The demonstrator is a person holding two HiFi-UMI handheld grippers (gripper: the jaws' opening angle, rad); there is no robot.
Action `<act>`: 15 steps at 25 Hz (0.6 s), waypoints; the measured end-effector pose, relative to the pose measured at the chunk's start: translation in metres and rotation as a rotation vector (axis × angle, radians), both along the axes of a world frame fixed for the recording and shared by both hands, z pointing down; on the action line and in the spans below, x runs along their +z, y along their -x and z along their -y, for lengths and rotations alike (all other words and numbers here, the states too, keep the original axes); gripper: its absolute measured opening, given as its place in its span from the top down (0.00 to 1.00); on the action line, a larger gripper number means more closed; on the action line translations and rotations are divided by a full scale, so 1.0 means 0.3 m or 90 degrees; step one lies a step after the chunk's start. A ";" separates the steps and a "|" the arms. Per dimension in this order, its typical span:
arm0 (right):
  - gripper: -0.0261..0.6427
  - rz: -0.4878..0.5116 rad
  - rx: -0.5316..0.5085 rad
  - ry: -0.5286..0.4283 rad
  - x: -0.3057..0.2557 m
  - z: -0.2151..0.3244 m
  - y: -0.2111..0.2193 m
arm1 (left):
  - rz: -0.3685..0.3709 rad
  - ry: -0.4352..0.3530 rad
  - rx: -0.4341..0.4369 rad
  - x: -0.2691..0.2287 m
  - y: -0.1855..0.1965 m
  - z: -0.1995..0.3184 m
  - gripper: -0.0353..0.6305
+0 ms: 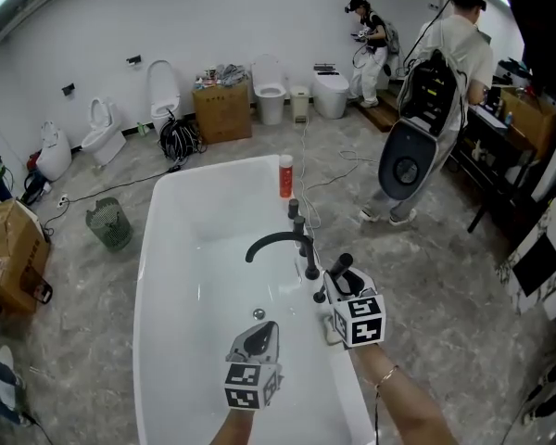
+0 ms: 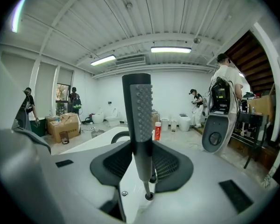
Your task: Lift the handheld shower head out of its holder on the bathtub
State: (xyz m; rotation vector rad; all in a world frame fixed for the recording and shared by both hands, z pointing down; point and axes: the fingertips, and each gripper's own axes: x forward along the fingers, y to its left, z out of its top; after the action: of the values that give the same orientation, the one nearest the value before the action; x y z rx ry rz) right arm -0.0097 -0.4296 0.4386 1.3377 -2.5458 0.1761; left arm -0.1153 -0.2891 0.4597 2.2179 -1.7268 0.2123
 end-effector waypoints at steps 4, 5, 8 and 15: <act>0.76 0.005 -0.008 -0.015 -0.082 -0.084 -0.011 | 0.006 -0.008 0.003 -0.051 -0.020 -0.060 0.92; 0.76 0.006 -0.010 -0.017 -0.100 -0.109 -0.017 | 0.007 -0.010 0.004 -0.065 -0.027 -0.079 0.92; 0.76 0.010 -0.014 -0.019 -0.160 -0.182 -0.037 | 0.012 -0.014 0.008 -0.114 -0.052 -0.139 0.92; 0.76 0.007 -0.017 -0.026 -0.254 -0.296 -0.038 | 0.030 -0.031 0.027 -0.220 -0.076 -0.219 0.92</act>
State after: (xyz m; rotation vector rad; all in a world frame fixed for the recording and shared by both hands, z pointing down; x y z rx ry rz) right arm 0.0017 -0.3409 0.3623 1.3207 -2.5887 0.1275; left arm -0.0926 -0.2235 0.3937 2.3031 -1.7283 0.2374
